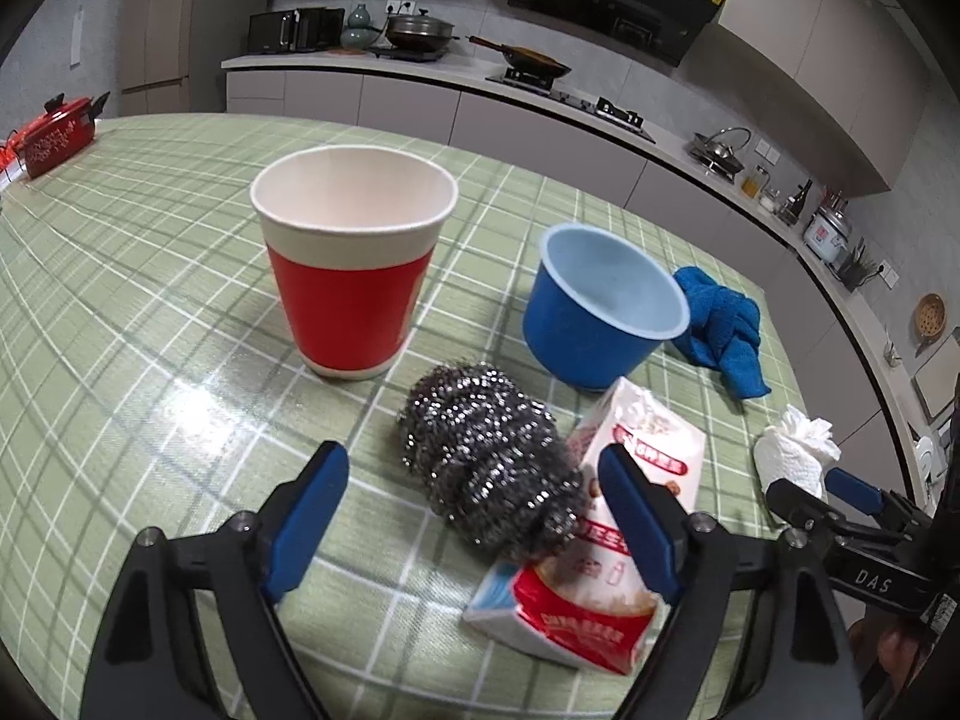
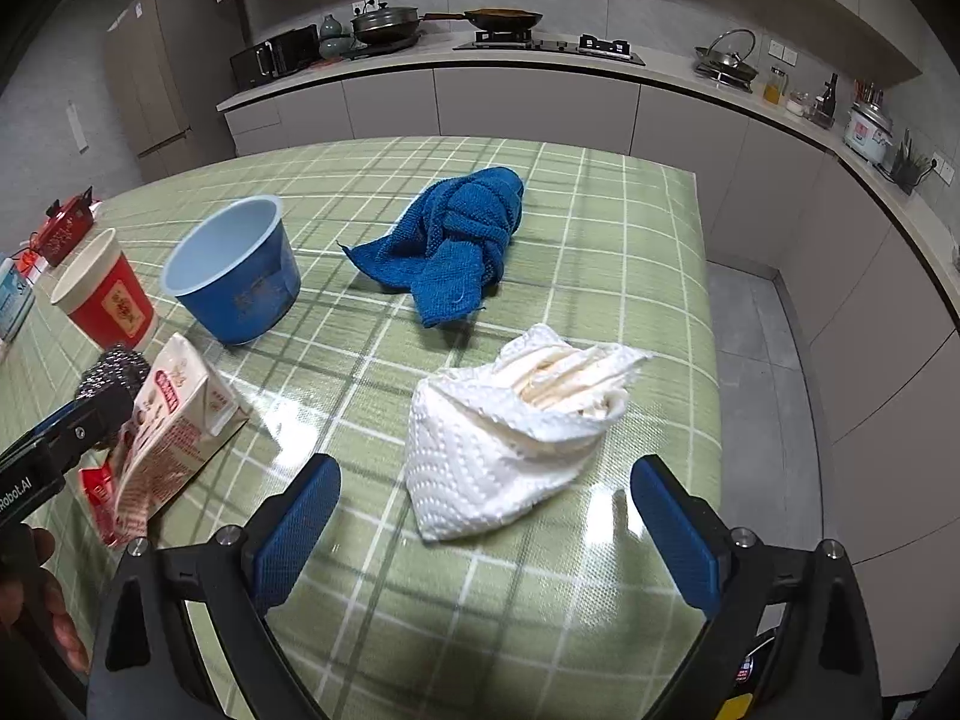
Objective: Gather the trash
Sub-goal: 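Grasp the steel wool scrubber with the left gripper while the right gripper grasps the white paper towel, then carry the steel wool and paper towel over the black bin and release both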
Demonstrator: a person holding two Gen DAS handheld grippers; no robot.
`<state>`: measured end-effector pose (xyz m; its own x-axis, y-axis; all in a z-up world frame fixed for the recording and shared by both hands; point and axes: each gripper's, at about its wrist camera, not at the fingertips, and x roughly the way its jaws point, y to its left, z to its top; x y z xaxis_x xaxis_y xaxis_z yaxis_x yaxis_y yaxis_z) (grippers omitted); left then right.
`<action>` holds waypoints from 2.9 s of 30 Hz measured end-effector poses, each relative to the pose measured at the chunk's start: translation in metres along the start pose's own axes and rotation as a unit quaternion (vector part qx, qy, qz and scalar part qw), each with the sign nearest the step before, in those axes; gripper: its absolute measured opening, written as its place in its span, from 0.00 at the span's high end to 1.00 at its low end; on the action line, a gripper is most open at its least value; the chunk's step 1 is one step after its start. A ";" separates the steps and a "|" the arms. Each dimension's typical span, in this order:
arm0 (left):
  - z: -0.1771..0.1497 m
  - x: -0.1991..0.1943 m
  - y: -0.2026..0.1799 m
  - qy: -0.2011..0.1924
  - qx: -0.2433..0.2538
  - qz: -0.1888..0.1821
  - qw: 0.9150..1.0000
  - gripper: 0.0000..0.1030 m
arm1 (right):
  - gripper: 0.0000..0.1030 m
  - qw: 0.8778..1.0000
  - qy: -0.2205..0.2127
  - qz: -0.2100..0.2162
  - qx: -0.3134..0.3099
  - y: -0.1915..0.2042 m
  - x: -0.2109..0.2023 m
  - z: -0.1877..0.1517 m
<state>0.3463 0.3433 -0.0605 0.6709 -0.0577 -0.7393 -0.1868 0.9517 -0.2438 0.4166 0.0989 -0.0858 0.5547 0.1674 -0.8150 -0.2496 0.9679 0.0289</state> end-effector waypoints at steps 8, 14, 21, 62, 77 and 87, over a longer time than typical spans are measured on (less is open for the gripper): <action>0.004 0.004 -0.001 0.000 -0.009 -0.025 1.000 0.28 | 0.19 1.000 0.011 -0.004 -0.001 0.000 0.011 0.001; 0.010 0.006 0.000 -0.004 -0.022 -0.052 0.998 0.47 | 0.31 1.000 0.010 -0.008 -0.011 0.003 0.013 0.002; 0.009 0.001 0.004 -0.008 -0.022 -0.063 0.998 0.54 | 0.46 1.000 0.010 0.002 -0.012 0.003 0.012 0.002; -0.057 -0.072 -0.073 -0.049 0.059 -0.018 0.997 0.54 | 0.63 0.998 -0.036 0.047 -0.019 -0.043 -0.088 -0.052; -0.085 -0.106 -0.105 -0.064 0.079 -0.010 0.995 0.56 | 0.63 0.997 -0.049 0.049 -0.023 -0.061 -0.132 -0.085; -0.112 -0.125 -0.146 -0.066 0.104 -0.017 0.992 0.56 | 0.63 0.997 -0.057 0.047 -0.007 -0.095 -0.163 -0.117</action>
<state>0.2096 0.1776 -0.0022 0.7650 -0.0646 -0.6407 -0.0186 0.9923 -0.1222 0.2576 -0.0426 -0.0233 0.6153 0.2779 -0.7376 -0.3144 0.9446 0.0936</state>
